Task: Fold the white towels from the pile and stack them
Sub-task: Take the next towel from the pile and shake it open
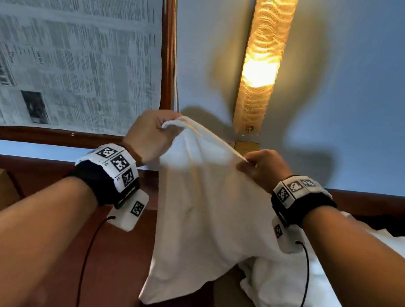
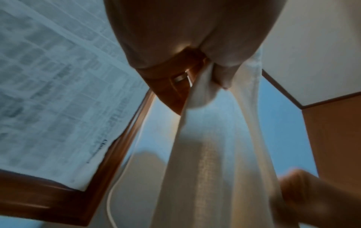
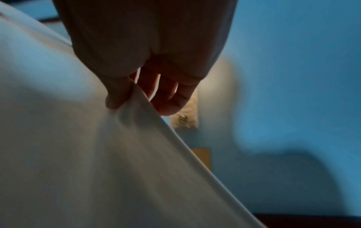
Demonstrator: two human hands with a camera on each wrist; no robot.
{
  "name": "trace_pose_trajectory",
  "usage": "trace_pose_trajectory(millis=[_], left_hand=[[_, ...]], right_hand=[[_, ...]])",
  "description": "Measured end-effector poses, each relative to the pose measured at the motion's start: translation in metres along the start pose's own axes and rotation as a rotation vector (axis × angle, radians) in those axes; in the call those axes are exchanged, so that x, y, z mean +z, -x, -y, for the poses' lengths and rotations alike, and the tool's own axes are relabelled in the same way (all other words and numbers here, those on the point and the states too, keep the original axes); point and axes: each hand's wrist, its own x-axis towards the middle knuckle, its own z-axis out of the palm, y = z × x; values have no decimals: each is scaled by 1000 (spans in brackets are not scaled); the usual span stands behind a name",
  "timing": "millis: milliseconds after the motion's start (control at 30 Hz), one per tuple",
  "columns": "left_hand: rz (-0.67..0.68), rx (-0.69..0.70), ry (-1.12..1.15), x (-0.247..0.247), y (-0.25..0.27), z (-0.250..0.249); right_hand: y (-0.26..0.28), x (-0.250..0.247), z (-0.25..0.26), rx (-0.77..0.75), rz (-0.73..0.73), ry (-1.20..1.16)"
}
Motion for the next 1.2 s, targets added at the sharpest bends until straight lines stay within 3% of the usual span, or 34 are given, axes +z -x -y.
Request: trace_pose_trajectory(millis=[167, 233, 333, 433, 533, 633, 767, 900, 1033, 1100, 1200], left_hand=[[-3, -101, -8, -18, 12, 10], [14, -176, 9, -11, 17, 12], [50, -235, 95, 7, 18, 12], [135, -177, 140, 35, 13, 2], [154, -126, 164, 67, 4, -12], [85, -95, 242, 85, -4, -23], [80, -56, 220, 90, -15, -37], [18, -117, 216, 80, -21, -51], [106, -175, 298, 66, -10, -56], [168, -186, 332, 64, 3, -54], [236, -118, 164, 69, 25, -49]], right_hand=[[27, 30, -75, 223, 313, 172], [27, 36, -82, 232, 236, 144], [12, 28, -59, 155, -43, -81], [-4, -2, -1, -100, -264, -344], [-7, -34, 47, -303, -276, -351], [1, -53, 54, -329, -318, -326], [26, -51, 34, -263, -342, -364], [60, -15, -14, -132, -130, 8], [88, -1, -70, 273, 25, 19], [94, -7, -70, 389, -69, -72], [86, -26, -24, 315, -292, -196]])
